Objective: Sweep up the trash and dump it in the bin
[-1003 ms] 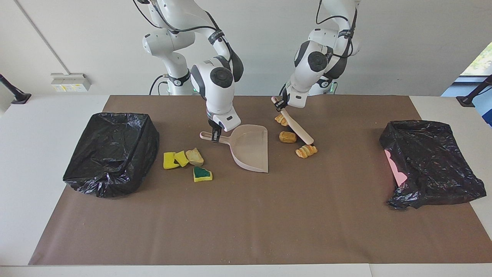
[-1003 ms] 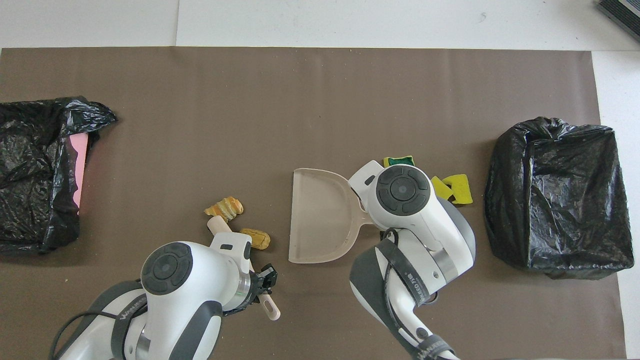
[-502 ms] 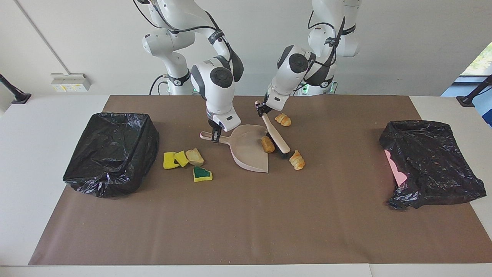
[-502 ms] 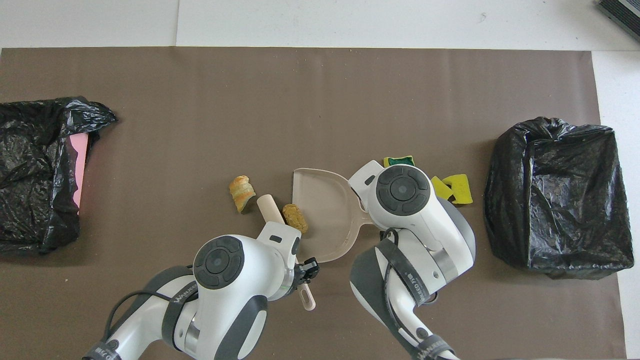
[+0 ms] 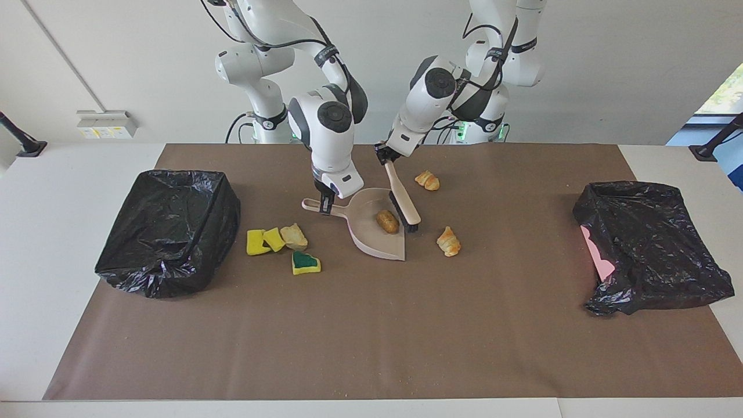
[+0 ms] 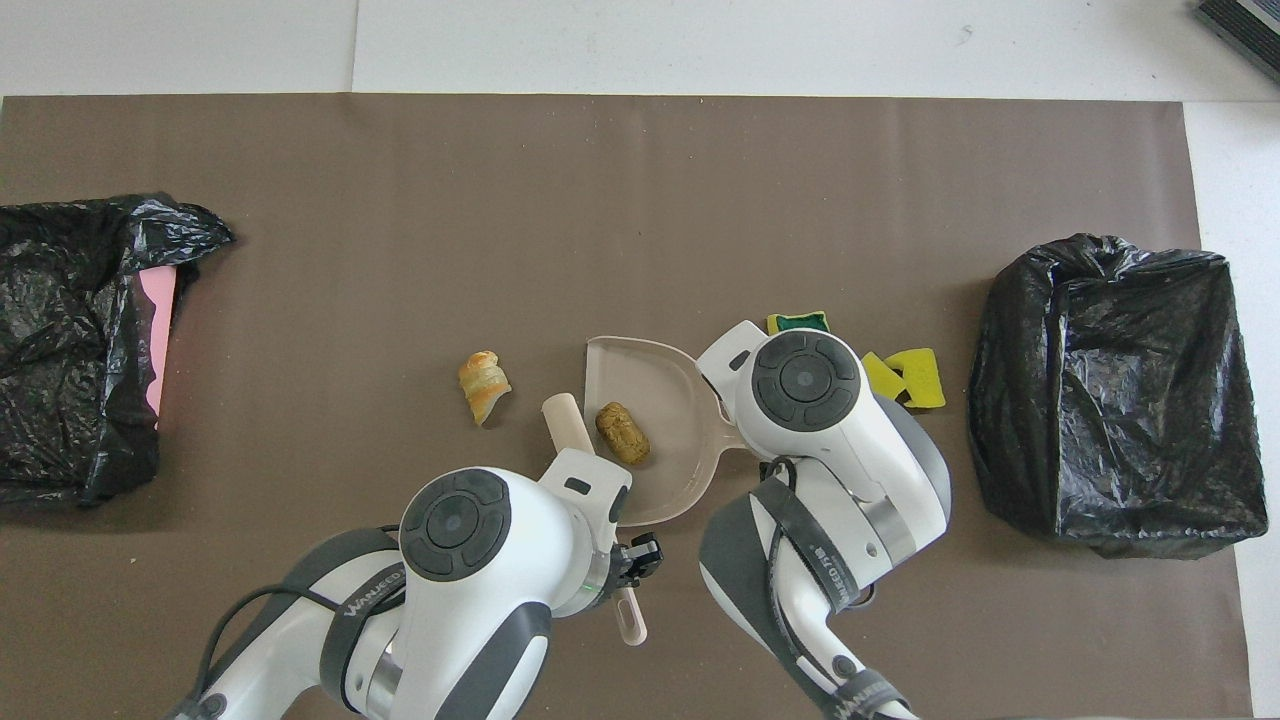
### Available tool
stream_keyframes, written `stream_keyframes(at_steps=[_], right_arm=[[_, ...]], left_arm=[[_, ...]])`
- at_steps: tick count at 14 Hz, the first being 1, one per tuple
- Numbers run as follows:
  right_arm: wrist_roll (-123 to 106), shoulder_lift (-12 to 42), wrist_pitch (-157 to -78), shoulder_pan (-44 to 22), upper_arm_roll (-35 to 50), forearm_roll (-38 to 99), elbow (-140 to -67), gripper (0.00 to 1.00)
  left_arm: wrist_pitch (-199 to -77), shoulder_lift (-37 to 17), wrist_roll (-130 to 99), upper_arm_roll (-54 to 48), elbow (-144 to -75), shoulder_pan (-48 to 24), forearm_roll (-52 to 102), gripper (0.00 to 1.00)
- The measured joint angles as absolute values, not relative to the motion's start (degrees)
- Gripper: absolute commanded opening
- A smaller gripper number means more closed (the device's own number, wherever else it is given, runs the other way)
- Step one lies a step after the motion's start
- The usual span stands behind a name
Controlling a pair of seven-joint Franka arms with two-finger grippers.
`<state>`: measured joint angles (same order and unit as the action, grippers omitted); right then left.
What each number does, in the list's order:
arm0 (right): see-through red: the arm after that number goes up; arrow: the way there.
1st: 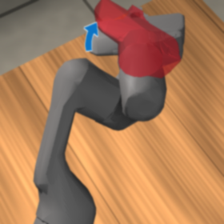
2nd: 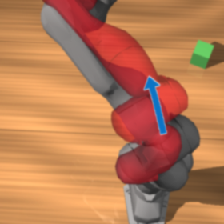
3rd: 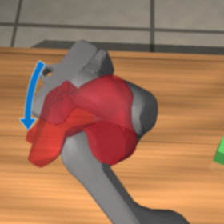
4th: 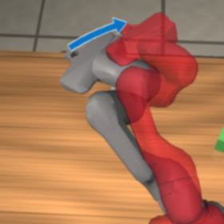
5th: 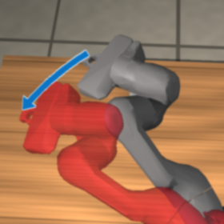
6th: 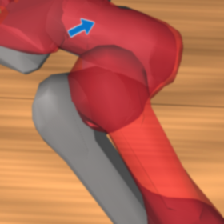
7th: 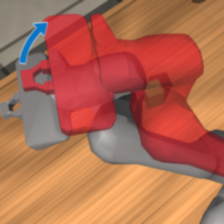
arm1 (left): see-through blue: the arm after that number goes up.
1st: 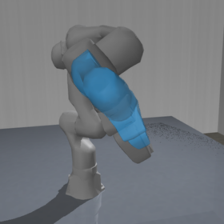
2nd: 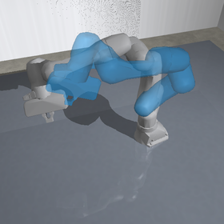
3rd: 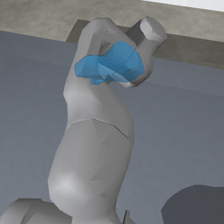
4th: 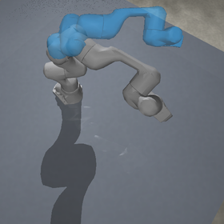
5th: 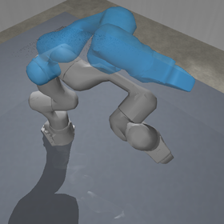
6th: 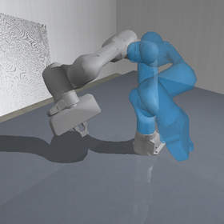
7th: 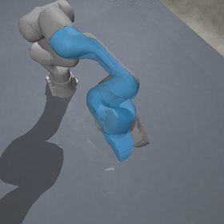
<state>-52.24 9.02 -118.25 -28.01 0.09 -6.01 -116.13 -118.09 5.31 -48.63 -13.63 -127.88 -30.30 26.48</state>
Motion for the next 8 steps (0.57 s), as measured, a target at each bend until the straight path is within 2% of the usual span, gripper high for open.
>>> stream_keyframes(at_steps=[3, 8], right_arm=[[-52.2, 9.0, -118.3, -28.0, 0.1, -6.0, -116.1, 0.0], [-52.1, 9.0, -118.3, -28.0, 0.1, -6.0, -116.1, 0.0]], left_arm=[[-110.1, 9.2, -60.0, -13.4, -128.2, -30.1, 26.5, 0.0], [-109.2, 11.5, -81.9, -14.6, -132.7, -30.6, 26.5, 0.0]])
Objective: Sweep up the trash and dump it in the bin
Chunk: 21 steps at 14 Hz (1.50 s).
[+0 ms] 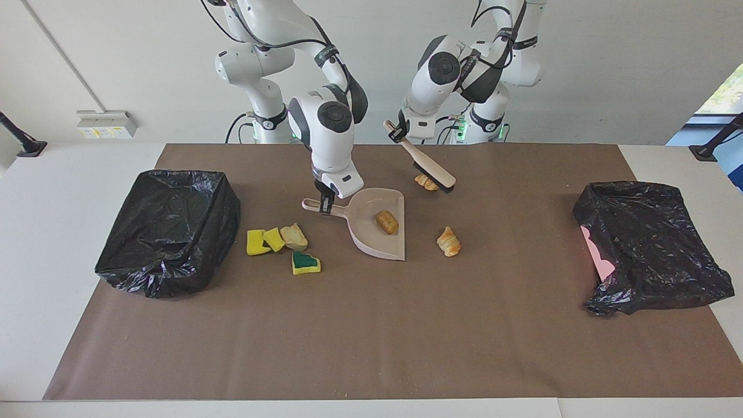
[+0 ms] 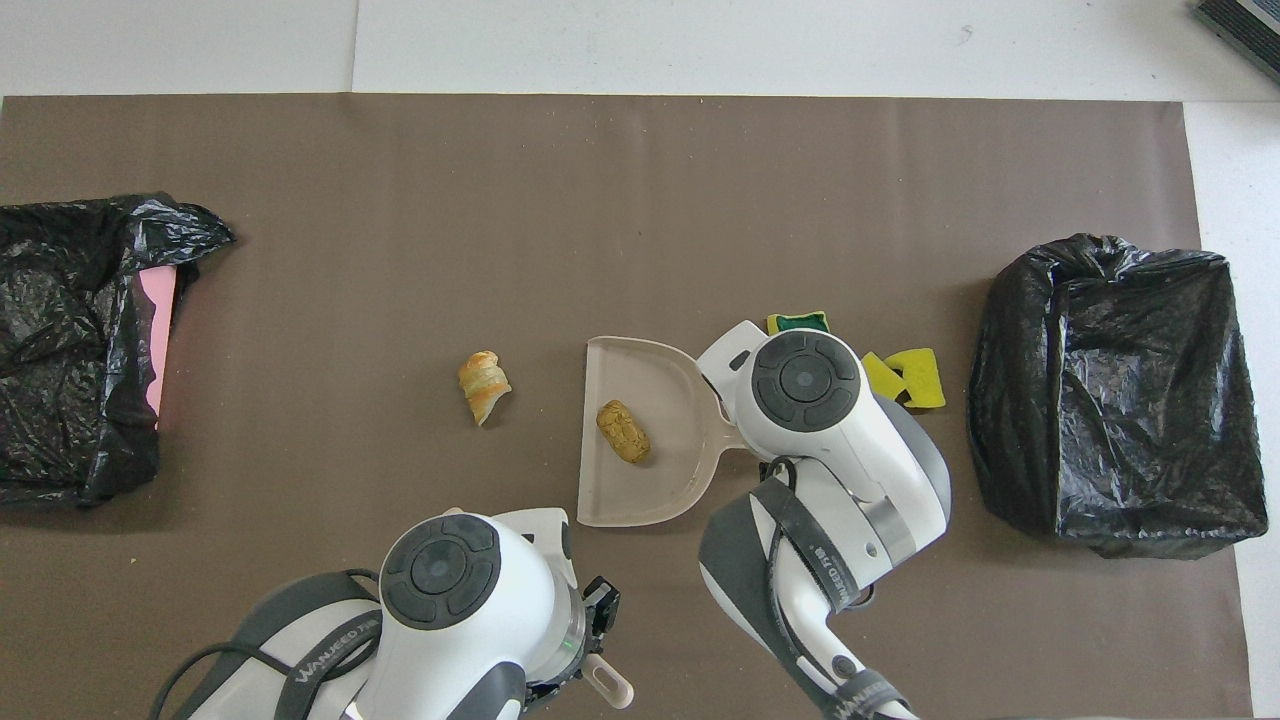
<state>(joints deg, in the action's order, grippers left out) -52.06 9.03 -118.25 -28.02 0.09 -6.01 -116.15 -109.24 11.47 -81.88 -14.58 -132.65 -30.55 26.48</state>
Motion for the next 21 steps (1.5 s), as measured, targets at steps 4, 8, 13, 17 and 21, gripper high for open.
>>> stream_keyframes(at_steps=[4, 8, 13, 17, 21], right_arm=[[-51.9, 9.0, -118.3, -28.0, 0.1, -6.0, -116.2, 0.0], [-51.9, 9.0, -118.3, -28.0, 0.1, -6.0, -116.2, 0.0], [-51.9, 9.0, -118.3, -28.0, 0.1, -6.0, -116.2, 0.0], [-51.9, 9.0, -118.3, -28.0, 0.1, -6.0, -116.2, 0.0], [-51.7, 9.0, -118.3, -28.0, 0.1, -6.0, -116.2, 0.0]], left_arm=[[-110.7, 11.5, -92.2, -14.9, -134.8, -32.5, 26.6, 0.0], [-120.3, 10.9, -97.7, -15.2, -139.3, -36.4, 29.7, 0.0], [-129.5, 7.8, -98.8, -14.2, -139.7, -34.2, 30.7, 0.0], [-132.4, 3.8, -93.3, -13.7, -135.9, -25.4, 30.6, 0.0], [-132.2, 0.6, -78.0, -13.6, -132.3, -22.0, 30.1, 0.0]])
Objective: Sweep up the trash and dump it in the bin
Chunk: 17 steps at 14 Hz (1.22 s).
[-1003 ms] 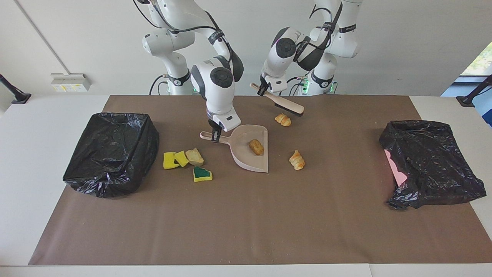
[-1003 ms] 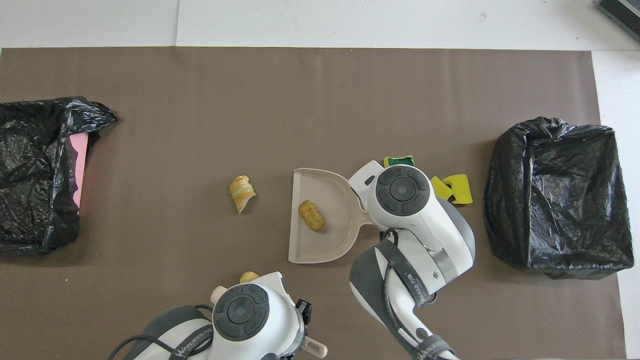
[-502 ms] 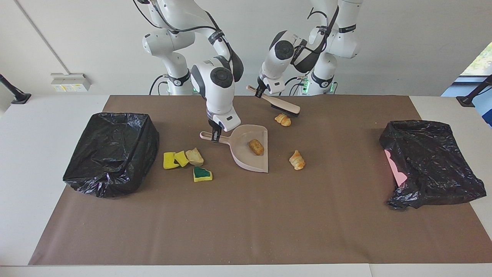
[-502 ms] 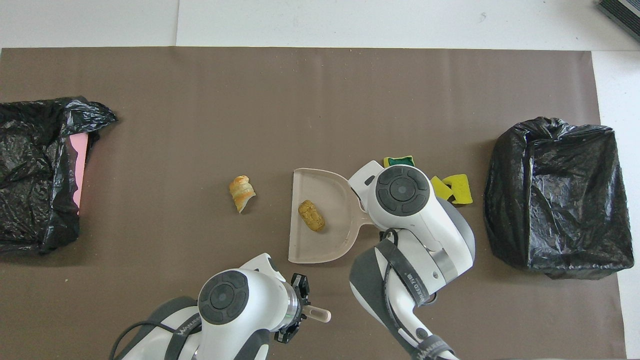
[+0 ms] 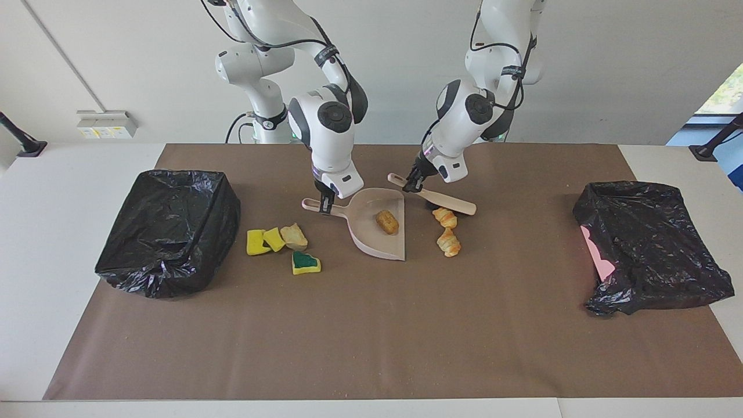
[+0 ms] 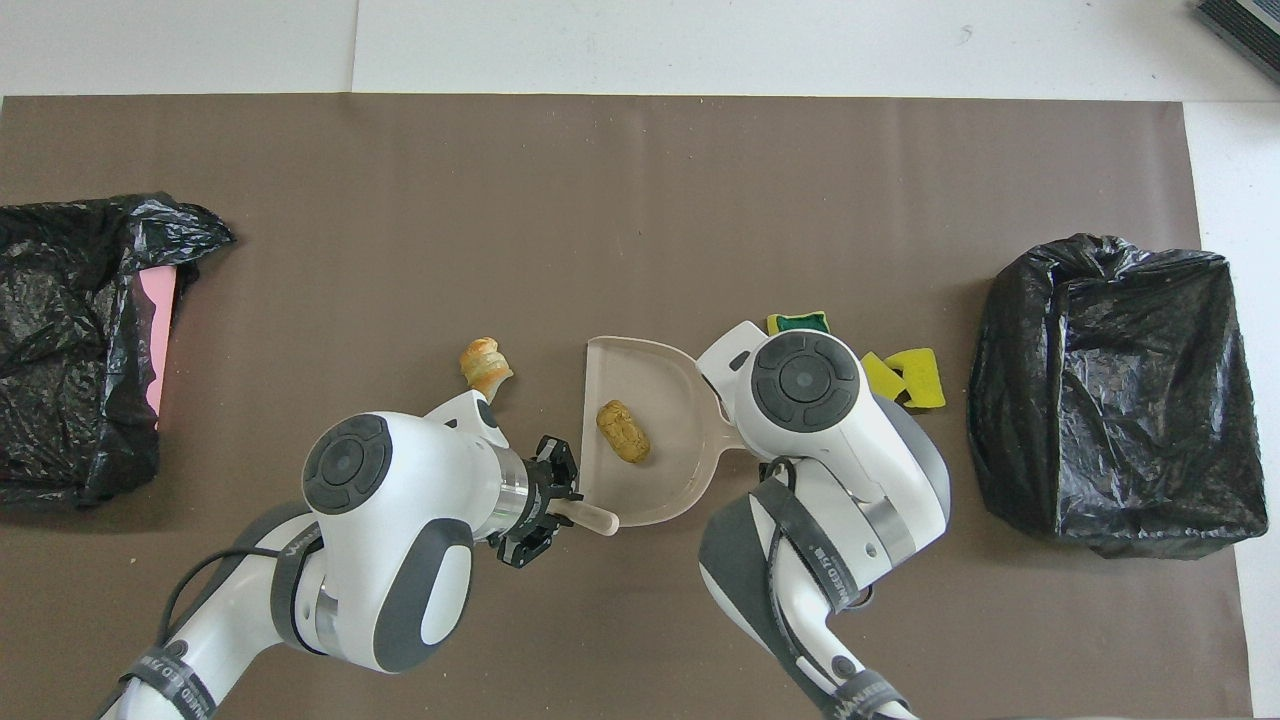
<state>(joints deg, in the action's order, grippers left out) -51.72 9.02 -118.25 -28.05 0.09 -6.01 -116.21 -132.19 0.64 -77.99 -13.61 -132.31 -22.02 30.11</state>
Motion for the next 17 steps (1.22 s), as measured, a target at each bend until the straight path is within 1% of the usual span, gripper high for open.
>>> stream_keyframes(at_steps=[6, 10, 14, 17], right_arm=[[-51.5, 9.0, -118.3, -28.1, 0.1, -6.0, -116.3, 0.0], [-49.4, 9.0, -118.3, -28.2, 0.1, -6.0, -116.3, 0.0], [-48.4, 9.0, -118.3, -28.5, 0.1, -6.0, -116.4, 0.0], [-48.2, 9.0, -118.3, -28.6, 0.1, -6.0, -116.4, 0.0]], left_arm=[[-125.4, 0.7, -48.9, -13.9, -132.3, -22.0, 29.8, 0.0], [-124.6, 0.8, -33.2, -14.7, -132.3, -22.7, 29.8, 0.0], [-124.7, 1.0, -23.9, -15.1, -131.9, -27.4, 29.8, 0.0], [-124.6, 1.0, -22.9, -15.2, -129.7, -29.9, 29.8, 0.0]])
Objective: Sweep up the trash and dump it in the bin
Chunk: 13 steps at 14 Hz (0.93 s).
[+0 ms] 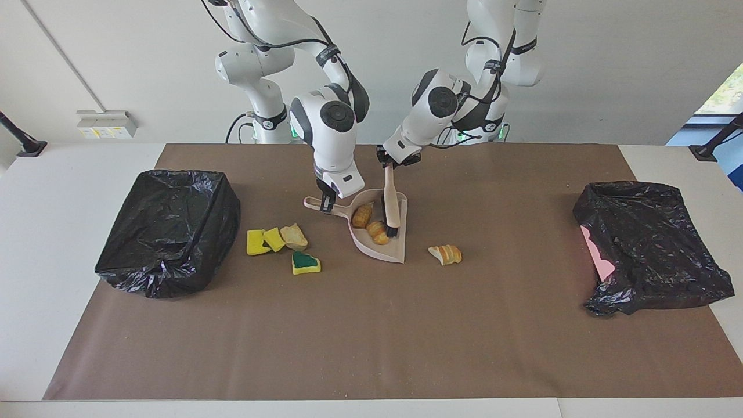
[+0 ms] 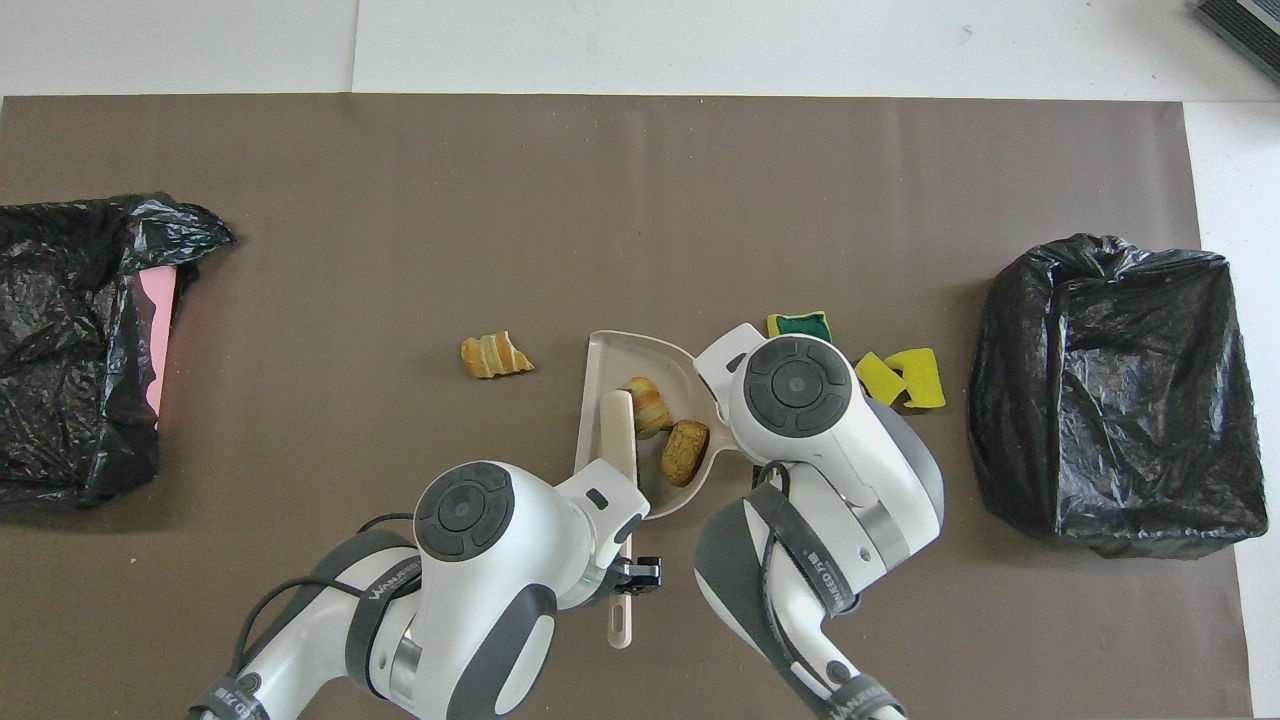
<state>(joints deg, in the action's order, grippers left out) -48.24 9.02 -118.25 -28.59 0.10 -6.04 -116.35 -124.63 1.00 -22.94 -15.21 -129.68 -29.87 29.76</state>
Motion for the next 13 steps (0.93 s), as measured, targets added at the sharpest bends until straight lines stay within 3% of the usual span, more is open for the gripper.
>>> stream_keyframes(at_steps=[3, 6, 13], right_arm=[[-48.2, 9.0, -118.3, -28.6, 0.1, -6.0, -116.4, 0.0], [-48.2, 9.0, -118.3, -28.6, 0.1, -6.0, -116.4, 0.0], [-48.2, 9.0, -118.3, -28.6, 0.1, -6.0, -116.4, 0.0]], left_arm=[[-120.7, 1.2, -22.6, -14.1, -126.7, -27.9, 22.3, 0.0], [-114.9, 1.3, -16.7, -13.4, -123.1, -21.8, 12.3, 0.0], [-117.4, -1.3, 12.4, -12.9, -122.9, -4.0, 3.9, 0.0]])
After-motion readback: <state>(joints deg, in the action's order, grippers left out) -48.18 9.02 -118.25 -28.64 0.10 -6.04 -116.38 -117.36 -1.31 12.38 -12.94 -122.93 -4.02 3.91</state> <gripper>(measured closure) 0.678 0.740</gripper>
